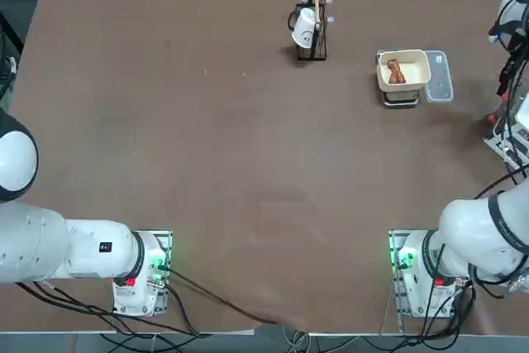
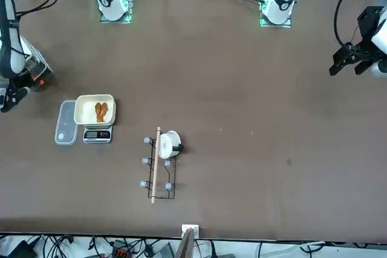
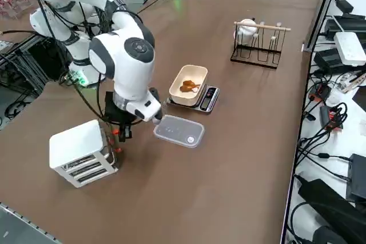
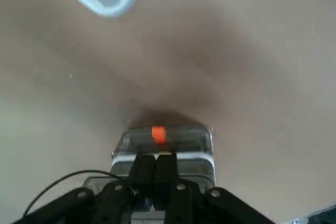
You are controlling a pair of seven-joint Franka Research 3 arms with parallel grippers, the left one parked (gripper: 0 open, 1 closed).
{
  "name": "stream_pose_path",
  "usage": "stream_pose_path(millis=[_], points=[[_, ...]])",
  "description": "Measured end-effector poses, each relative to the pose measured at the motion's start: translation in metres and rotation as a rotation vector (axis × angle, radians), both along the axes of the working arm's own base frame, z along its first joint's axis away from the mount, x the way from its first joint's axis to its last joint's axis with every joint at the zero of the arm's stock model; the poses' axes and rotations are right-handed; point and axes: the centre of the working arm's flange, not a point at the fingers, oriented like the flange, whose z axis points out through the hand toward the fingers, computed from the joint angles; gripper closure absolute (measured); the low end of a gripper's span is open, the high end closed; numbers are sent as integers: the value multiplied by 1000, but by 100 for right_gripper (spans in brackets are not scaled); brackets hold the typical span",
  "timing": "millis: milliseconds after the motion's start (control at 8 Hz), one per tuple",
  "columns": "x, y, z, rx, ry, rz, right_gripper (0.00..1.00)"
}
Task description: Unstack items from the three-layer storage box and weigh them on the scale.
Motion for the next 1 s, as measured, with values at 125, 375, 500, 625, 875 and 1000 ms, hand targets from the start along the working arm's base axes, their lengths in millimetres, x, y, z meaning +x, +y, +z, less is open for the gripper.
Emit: stream_pose_path(millis=[125,375,500,625,875,1000], points=[[-6,-6,-2,-5,13,-7,98],[-15,-20,-2,-8,23,-26,98],[-17,-23,-2,-6,24,-26,98],[-17,-22,-2,-5,25,-25,98],[-16,-21,-2,-4,24,-23,98],[-14,-19,-1,1,20,-23,96]])
